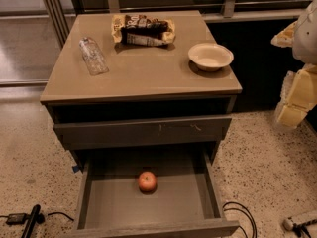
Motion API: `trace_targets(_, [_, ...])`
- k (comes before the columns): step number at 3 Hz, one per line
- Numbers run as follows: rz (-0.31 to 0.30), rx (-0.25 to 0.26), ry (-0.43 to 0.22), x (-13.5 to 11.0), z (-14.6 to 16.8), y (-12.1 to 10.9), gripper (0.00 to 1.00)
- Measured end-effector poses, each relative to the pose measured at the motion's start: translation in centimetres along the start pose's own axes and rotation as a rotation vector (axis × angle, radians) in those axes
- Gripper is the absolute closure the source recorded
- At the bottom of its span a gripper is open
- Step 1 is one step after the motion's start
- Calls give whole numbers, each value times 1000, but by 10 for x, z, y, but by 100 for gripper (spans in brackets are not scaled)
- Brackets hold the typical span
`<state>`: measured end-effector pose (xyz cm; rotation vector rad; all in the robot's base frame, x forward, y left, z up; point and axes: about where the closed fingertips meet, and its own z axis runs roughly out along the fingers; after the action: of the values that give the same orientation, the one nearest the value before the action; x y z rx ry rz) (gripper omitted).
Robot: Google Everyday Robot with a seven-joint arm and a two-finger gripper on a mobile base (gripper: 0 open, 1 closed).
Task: Pick apple from middle drawer and place on counter
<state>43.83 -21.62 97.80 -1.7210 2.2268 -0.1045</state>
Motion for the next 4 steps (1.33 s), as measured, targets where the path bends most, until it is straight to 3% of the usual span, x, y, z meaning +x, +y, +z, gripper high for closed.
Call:
trace_targets(1, [-4, 6, -6, -2, 0, 1, 0])
trace_targets(2, [-33, -9, -73, -11, 27, 9, 0])
trace_targets(4, [-58, -40, -267, -28, 105, 35, 0])
